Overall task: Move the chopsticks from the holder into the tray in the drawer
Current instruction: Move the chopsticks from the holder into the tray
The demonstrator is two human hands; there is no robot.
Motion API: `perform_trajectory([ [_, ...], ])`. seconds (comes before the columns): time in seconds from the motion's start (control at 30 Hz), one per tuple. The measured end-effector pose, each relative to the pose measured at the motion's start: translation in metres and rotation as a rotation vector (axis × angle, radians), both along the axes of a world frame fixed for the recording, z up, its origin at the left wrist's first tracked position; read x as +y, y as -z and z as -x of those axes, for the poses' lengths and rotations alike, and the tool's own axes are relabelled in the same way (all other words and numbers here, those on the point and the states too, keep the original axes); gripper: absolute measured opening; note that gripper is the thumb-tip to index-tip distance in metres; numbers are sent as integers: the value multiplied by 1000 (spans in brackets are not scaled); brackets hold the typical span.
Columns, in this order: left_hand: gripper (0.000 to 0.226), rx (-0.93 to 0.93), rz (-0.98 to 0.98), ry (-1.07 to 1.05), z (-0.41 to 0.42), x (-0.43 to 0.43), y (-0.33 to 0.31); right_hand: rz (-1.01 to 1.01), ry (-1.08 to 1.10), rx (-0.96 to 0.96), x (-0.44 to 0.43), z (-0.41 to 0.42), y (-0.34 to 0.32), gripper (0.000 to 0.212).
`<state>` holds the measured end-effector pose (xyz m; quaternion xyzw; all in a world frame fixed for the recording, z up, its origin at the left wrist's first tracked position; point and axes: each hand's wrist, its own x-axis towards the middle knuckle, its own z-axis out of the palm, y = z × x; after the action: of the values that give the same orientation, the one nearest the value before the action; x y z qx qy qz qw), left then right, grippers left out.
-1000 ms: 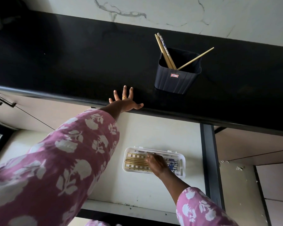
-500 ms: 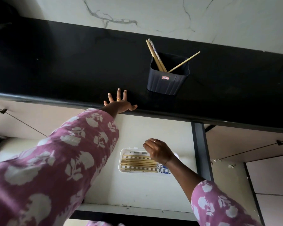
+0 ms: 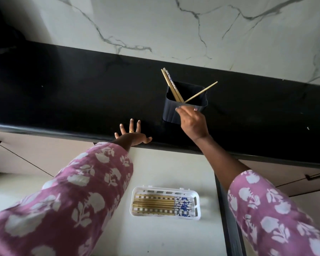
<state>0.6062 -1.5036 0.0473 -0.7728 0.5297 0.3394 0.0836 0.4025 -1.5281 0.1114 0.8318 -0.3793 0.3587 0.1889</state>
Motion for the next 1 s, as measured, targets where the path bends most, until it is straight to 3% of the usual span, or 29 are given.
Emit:
perform_trajectory([
  [0.07,86,-13,14,1,1,1,0,-108,81,-7,-20,-8,-13,17],
  [0.17,87,-4,28,-4,2,2,-2,-431,216,-70,-54,-20,-28,19],
  [0.4,89,15,24,3,1,3,-6,-726,325,-221,-103,-42,-39,25],
  [0.8,90,11,38,-28,4,3,-4,-738,399,-290,-107,-45,-39,18],
  [1.0,86,-5,65,-46,4,2,3,-624,332,-530,-100,-30,-69,18],
])
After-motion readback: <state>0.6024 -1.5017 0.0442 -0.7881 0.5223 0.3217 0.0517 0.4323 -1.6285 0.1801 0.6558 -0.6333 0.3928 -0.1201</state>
